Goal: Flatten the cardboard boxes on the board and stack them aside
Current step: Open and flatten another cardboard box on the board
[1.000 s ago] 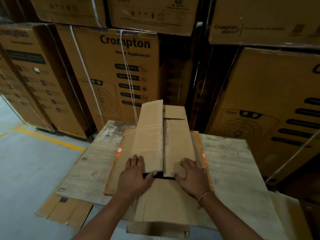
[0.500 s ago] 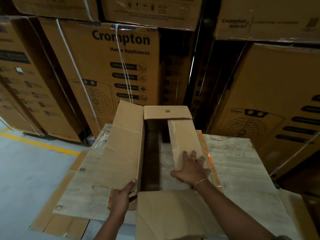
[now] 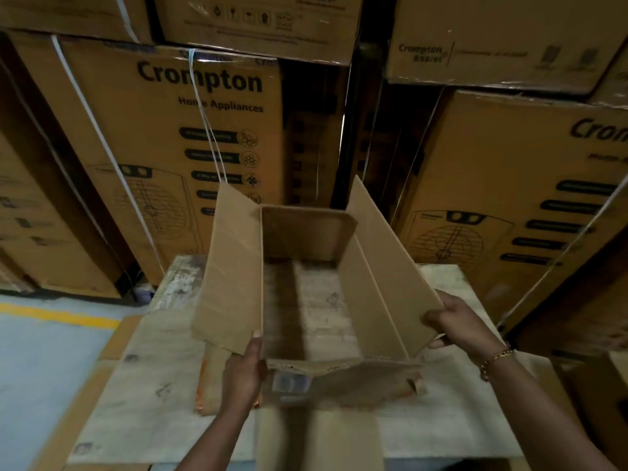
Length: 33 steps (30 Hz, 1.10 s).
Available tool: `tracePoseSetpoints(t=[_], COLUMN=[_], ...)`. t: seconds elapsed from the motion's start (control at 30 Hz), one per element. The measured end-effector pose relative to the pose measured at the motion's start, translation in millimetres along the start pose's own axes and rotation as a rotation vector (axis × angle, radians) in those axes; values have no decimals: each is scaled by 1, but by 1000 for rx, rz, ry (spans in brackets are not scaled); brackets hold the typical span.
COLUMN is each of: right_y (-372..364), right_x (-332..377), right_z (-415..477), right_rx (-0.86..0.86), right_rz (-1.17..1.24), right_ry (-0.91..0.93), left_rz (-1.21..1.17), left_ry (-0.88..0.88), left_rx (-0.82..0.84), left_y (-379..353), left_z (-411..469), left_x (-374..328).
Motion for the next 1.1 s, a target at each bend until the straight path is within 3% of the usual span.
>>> tracePoseSetpoints(t=[0.13, 0.23, 0.33, 0.4, 0.47, 0.53, 0.6, 0.67, 0.83, 0.93, 1.0, 1.1], right_y=[-5, -12, -27, -39, -41, -29, -12, 2, -2, 9, 24, 38], right_x=[-16, -33, -62, -89, -113, -130, -117, -86, -8, -3, -11, -32], right_z=[9, 7, 3, 3, -1, -1, -9, -23, -59, -66, -68, -70], right_rx=[-53, -68, -86, -42, -24, -176, -301, -307, 115, 51, -3, 8], right_rz=[258, 572, 756, 610, 282, -30, -69, 80, 421, 413, 305, 160], right_ry=[2, -49, -171, -261, -271, -180, -81, -4, 85, 54, 35, -4], left_rz=[314, 345, 369, 625, 910, 1052, 1146, 1234, 1293, 1314, 1331, 1444], left_ry=[-207, -363, -529, -667, -879, -999, -1025, -1058, -1075, -1076, -1086, -940], left_rx=[-184, -303, -296, -273, -236, -185, -84, -41, 238, 440, 416, 283], left_y=[21, 47, 49, 31, 5, -18, -41, -65, -117, -113, -87, -20], left_z=[-19, -36, -68, -91, -109, -120, -127, -131, -149, -146, -132, -95], left_x=[-47, -83, -114, -121, -116, -104, -94, -86, -58, -46, -46, -43])
Point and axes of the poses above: each hand's wrist, its own z-axis towards the middle knuckle, its own y-axis out of the back of the hand, x = y × z, the point moved 3 cm from there along z, towards the middle knuckle, and after that the axes turned 2 degrees about y, right-handed, at the moved point
